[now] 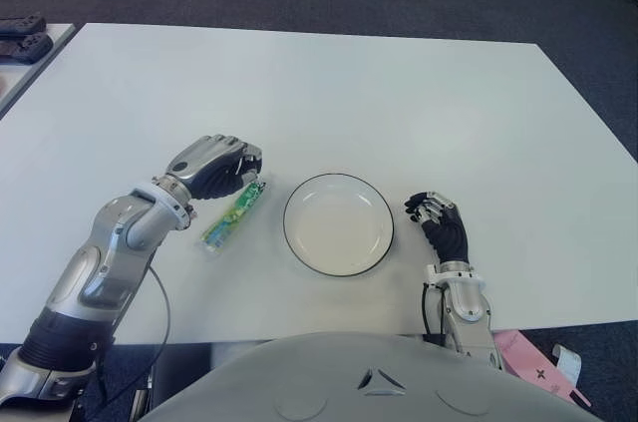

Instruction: Put the toothpaste on the table into the plate.

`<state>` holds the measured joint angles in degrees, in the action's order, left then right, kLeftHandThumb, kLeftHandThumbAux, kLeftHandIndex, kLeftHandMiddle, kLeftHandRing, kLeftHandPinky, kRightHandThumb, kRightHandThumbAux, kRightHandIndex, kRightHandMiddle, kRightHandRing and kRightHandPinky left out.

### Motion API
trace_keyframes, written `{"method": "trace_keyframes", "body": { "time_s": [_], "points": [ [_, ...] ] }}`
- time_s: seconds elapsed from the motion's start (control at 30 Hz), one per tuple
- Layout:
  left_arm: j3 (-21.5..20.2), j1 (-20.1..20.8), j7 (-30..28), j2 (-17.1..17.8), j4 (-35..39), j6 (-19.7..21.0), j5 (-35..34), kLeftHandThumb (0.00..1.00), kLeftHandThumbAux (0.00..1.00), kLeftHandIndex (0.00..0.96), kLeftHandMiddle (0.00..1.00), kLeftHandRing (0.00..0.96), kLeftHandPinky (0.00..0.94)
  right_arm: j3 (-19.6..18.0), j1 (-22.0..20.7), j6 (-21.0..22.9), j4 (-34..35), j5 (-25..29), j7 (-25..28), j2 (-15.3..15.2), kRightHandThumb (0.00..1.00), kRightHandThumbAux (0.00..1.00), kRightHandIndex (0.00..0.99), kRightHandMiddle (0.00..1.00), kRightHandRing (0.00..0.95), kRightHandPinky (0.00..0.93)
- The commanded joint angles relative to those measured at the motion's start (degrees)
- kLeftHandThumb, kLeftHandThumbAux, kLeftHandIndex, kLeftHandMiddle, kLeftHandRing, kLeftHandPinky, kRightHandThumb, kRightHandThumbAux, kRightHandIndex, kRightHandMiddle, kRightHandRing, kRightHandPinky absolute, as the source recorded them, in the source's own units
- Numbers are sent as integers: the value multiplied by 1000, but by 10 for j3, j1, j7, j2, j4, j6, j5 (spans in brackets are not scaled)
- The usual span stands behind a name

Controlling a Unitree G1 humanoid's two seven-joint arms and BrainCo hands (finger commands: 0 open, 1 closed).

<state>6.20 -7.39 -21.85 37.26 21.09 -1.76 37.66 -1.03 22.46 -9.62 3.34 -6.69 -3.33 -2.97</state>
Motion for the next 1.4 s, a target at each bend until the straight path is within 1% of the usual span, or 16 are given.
{"method": "trace_keyframes", "body": {
  "time_s": [0.03, 0.13, 0.2, 0.23, 0.27, 0.33, 0.37, 0.47, 0.7, 0.8, 0.87, 0.93, 1.07, 1.23, 1.4],
  "points": [
    [25, -6, -38, -4, 9, 59, 62, 211, 304, 417, 580, 535, 488, 2, 6, 5, -12, -4, 0, -1, 704, 729, 426, 491, 471, 461],
    [33, -4, -59, -5, 25, 87, 87, 185, 296, 364, 555, 511, 463, 1, 7, 9, -10, -2, 0, -1, 704, 729, 426, 491, 471, 460],
    [42, -2, -85, -5, 35, 114, 120, 171, 288, 334, 542, 497, 446, 1, 9, 13, -7, 0, 0, 0, 704, 729, 426, 491, 470, 460],
    [45, -2, -96, -5, 39, 125, 133, 162, 285, 300, 503, 455, 401, 0, 9, 14, -6, 1, 1, 0, 704, 729, 426, 492, 471, 461],
    [50, -3, -104, -6, 41, 137, 149, 158, 284, 288, 489, 440, 384, 0, 9, 14, -5, 1, 1, 0, 704, 729, 426, 492, 471, 462],
    [56, -6, -112, -11, 44, 153, 173, 145, 276, 239, 429, 374, 317, 1, 10, 13, -5, 2, 2, 0, 704, 729, 426, 492, 472, 465],
    [59, -8, -114, -13, 45, 159, 182, 139, 271, 221, 406, 351, 301, 1, 10, 13, -5, 2, 3, -1, 704, 729, 426, 493, 472, 466],
    [64, -16, -114, -19, 49, 171, 205, 130, 261, 197, 372, 319, 289, 1, 10, 12, -5, 1, 4, -2, 704, 729, 426, 494, 473, 466],
    [76, -34, -113, -34, 58, 193, 253, 125, 247, 171, 343, 290, 265, 2, 11, 15, -4, -2, 4, -4, 704, 729, 426, 495, 472, 461],
    [96, -53, -132, -54, 86, 213, 309, 127, 246, 156, 329, 271, 238, 3, 12, 17, -2, -1, 4, -3, 704, 729, 426, 494, 472, 460],
    [105, -60, -142, -66, 96, 223, 338, 127, 246, 138, 309, 245, 197, 4, 12, 18, -1, -1, 5, -2, 705, 729, 425, 493, 471, 458],
    [111, -65, -148, -79, 99, 230, 367, 125, 246, 126, 294, 227, 172, 5, 13, 16, -2, 0, 5, -1, 705, 729, 425, 492, 471, 458],
    [117, -76, -149, -103, 104, 235, 411, 112, 242, 75, 230, 164, 121, 5, 11, 11, -8, 0, 4, -1, 706, 729, 426, 491, 468, 451],
    [119, -89, -150, -134, 110, 239, 449, 103, 236, 37, 192, 131, 115, 7, 11, 10, -9, -2, 2, 1, 706, 729, 426, 490, 464, 447],
    [118, -108, -147, -186, 105, 263, 496, 106, 235, 15, 182, 126, 119, 8, 10, 16, -8, -1, 3, 0, 706, 729, 426, 490, 467, 459]
  ]
}}
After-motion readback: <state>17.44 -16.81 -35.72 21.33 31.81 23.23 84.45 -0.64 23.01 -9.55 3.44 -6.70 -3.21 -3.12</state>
